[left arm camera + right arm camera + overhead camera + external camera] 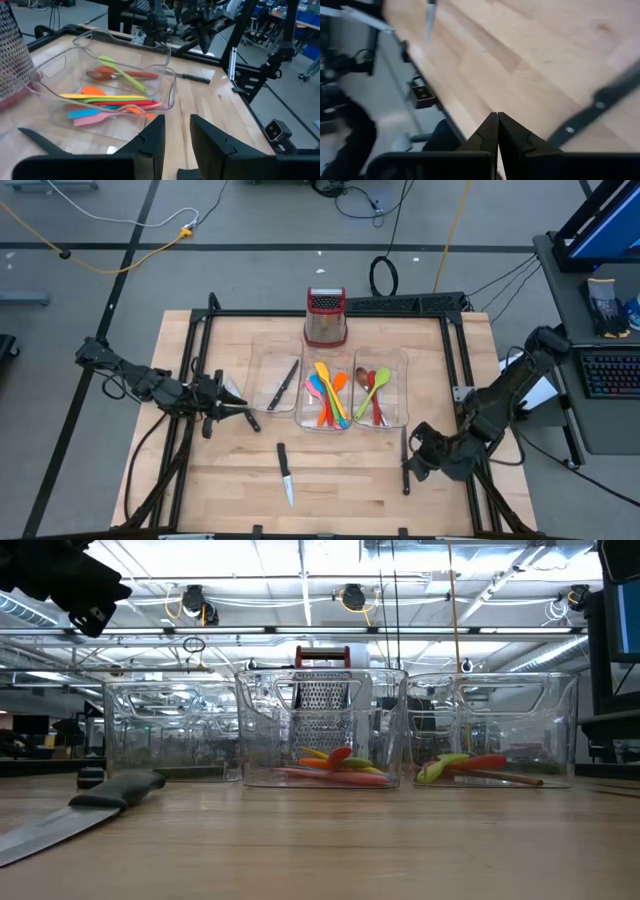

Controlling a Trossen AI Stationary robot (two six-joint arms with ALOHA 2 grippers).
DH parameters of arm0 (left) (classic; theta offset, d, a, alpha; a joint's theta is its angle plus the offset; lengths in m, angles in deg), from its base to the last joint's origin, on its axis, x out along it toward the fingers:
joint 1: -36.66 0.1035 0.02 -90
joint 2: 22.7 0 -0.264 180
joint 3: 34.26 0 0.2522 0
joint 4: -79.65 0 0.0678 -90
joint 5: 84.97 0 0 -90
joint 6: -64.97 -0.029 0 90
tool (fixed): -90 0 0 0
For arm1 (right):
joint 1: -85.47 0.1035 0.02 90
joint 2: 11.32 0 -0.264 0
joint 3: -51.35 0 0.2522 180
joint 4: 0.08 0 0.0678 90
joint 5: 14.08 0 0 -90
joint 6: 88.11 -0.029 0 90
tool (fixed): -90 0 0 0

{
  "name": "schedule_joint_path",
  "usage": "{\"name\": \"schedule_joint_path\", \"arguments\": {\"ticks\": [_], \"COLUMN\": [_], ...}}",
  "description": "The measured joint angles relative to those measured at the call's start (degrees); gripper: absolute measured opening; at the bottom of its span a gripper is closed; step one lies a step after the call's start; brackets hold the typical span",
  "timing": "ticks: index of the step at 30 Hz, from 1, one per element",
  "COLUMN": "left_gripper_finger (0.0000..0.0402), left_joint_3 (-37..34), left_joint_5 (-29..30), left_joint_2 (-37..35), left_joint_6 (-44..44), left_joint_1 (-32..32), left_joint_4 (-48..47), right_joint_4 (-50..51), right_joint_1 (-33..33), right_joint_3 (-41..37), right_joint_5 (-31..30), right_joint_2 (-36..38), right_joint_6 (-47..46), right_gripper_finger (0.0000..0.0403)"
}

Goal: Pick & Place Kitchen Items
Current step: Put the black knife into the left transparent bin

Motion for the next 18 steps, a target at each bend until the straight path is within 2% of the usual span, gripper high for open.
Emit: {"name": "schedule_joint_path", "arguments": {"ticks": [7, 13, 18], "left_gripper_finger": [0.009, 0.009, 0.009], "left_joint_3": [-0.01, -0.01, 0.01], "left_joint_5": [-0.51, -1.89, -1.89], "left_joint_2": [0.0, 0.02, 0.02], "left_joint_6": [-0.07, -0.06, -0.03], "left_joint_1": [0.0, 0.0, 0.0], "left_joint_4": [-0.37, -0.81, -0.81], "right_joint_4": [18.51, 32.97, 35.64], "right_joint_1": [0.0, -0.02, 0.34], "right_joint_3": [11.56, 19.41, 22.81], "right_joint_5": [0.82, 11.47, 18.48], "right_joint_2": [-7.96, -18.23, -24.0], "right_joint_6": [-8.12, -18.59, -21.51], "right_gripper_finger": [0.0, 0.0, 0.0]}}
